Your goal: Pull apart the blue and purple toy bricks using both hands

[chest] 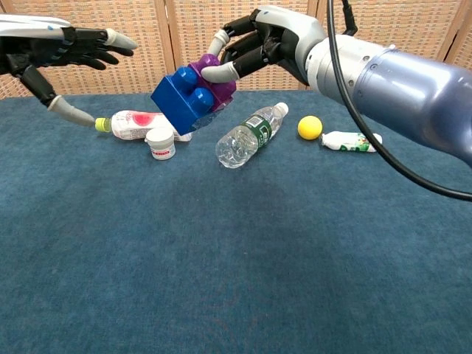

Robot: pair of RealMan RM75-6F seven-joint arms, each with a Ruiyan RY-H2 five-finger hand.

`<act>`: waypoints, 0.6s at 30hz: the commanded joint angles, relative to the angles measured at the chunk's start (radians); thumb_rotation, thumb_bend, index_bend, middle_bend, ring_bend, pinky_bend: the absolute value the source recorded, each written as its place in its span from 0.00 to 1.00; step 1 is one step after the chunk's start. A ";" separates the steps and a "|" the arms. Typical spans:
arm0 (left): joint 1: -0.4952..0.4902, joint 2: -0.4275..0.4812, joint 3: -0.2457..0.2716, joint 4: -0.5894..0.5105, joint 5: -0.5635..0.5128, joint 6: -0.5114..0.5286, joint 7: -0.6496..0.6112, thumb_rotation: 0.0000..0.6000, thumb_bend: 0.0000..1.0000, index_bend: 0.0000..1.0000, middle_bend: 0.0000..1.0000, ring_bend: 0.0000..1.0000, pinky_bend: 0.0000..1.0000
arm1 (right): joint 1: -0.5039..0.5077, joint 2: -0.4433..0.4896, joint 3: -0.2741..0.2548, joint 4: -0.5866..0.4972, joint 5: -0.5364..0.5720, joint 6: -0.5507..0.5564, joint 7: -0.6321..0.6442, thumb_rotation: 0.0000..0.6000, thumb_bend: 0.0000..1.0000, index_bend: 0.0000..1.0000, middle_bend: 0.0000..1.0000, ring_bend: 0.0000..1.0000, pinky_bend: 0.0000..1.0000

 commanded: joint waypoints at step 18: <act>-0.261 0.076 0.007 -0.132 -0.481 -0.291 0.260 1.00 0.00 0.13 0.08 0.00 0.00 | 0.024 -0.009 0.010 -0.028 0.074 0.015 -0.058 1.00 0.32 0.63 0.64 0.28 0.06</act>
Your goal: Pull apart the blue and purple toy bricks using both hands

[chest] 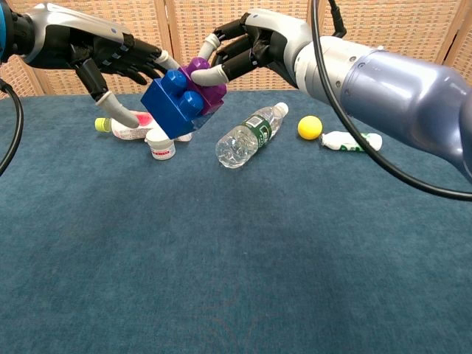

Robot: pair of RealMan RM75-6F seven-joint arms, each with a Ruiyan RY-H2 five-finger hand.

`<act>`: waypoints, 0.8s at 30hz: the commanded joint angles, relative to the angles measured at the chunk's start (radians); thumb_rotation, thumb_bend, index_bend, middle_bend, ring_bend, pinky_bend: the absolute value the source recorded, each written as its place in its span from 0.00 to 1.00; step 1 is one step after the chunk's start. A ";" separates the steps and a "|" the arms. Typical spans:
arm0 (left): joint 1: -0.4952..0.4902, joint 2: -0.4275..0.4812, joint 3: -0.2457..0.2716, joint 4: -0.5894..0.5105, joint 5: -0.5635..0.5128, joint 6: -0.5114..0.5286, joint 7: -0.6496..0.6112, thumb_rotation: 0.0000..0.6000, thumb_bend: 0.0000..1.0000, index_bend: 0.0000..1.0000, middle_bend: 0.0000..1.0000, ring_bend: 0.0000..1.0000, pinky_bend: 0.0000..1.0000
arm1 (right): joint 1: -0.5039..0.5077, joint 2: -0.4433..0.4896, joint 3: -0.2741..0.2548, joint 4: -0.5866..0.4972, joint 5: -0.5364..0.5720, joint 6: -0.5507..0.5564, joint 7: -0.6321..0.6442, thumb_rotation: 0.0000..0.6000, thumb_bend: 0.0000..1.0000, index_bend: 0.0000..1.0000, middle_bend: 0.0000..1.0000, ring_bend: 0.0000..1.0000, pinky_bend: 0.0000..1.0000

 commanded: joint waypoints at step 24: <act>-0.104 -0.039 0.073 -0.013 -0.219 0.036 0.096 1.00 0.00 0.24 0.23 0.00 0.00 | 0.007 0.010 -0.009 -0.030 0.036 0.008 -0.026 1.00 0.32 0.63 0.65 0.28 0.06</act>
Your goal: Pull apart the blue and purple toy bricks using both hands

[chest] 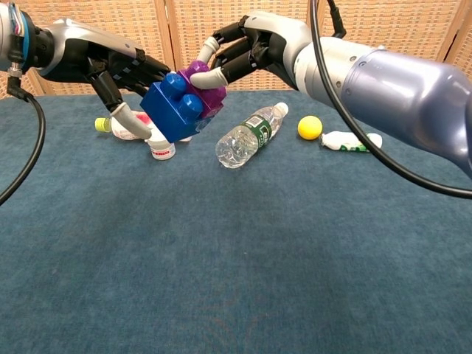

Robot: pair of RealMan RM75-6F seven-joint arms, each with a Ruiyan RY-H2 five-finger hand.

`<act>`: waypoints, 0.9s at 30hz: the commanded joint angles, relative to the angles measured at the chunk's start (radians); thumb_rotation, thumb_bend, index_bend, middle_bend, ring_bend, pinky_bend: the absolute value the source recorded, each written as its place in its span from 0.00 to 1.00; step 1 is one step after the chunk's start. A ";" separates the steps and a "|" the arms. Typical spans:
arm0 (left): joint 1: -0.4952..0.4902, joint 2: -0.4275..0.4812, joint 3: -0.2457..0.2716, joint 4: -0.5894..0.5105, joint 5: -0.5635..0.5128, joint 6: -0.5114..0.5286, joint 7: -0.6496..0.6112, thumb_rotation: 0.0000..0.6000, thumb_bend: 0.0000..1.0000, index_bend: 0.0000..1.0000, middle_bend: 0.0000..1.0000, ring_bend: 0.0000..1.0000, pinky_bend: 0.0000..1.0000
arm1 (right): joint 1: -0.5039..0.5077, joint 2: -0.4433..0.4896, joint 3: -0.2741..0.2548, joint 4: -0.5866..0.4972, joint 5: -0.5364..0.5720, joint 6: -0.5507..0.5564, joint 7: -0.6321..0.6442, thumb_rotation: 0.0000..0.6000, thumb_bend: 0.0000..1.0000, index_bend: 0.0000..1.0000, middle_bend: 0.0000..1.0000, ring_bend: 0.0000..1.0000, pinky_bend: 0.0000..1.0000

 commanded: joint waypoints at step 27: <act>-0.026 -0.124 0.010 -0.021 -0.125 0.213 0.127 1.00 0.13 0.63 0.36 0.00 0.00 | -0.012 0.034 -0.006 -0.039 0.007 -0.006 0.011 1.00 0.32 0.63 0.65 0.28 0.06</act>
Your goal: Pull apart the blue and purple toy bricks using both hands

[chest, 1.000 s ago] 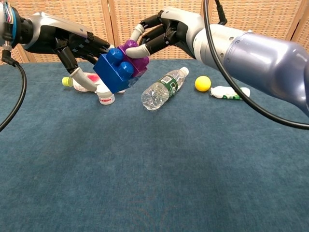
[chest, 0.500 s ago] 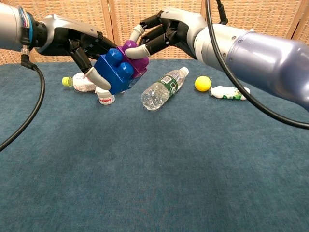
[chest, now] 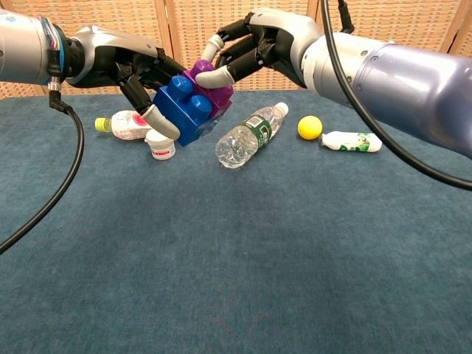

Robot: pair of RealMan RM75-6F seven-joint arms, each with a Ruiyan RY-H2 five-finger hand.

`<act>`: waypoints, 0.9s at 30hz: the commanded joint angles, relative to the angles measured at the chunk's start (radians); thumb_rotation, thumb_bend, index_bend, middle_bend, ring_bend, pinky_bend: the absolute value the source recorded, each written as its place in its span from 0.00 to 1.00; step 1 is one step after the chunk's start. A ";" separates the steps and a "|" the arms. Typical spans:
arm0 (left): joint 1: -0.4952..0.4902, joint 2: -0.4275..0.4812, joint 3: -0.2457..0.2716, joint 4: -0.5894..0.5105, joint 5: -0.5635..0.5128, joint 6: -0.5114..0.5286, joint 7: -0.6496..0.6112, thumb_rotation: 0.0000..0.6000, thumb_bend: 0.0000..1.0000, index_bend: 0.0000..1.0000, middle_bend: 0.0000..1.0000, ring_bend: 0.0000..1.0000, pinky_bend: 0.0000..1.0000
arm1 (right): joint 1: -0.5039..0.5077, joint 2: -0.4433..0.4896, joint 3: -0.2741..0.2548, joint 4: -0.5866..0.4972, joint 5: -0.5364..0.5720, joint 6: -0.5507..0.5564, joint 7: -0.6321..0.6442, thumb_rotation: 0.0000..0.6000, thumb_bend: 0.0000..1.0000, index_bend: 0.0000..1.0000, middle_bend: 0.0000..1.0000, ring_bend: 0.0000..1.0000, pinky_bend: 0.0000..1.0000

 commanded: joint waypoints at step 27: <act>0.154 0.101 0.075 0.158 0.096 -0.004 0.013 1.00 0.26 0.75 0.42 0.03 0.00 | -0.068 0.147 -0.020 -0.047 -0.027 -0.006 0.017 1.00 0.32 0.63 0.65 0.28 0.06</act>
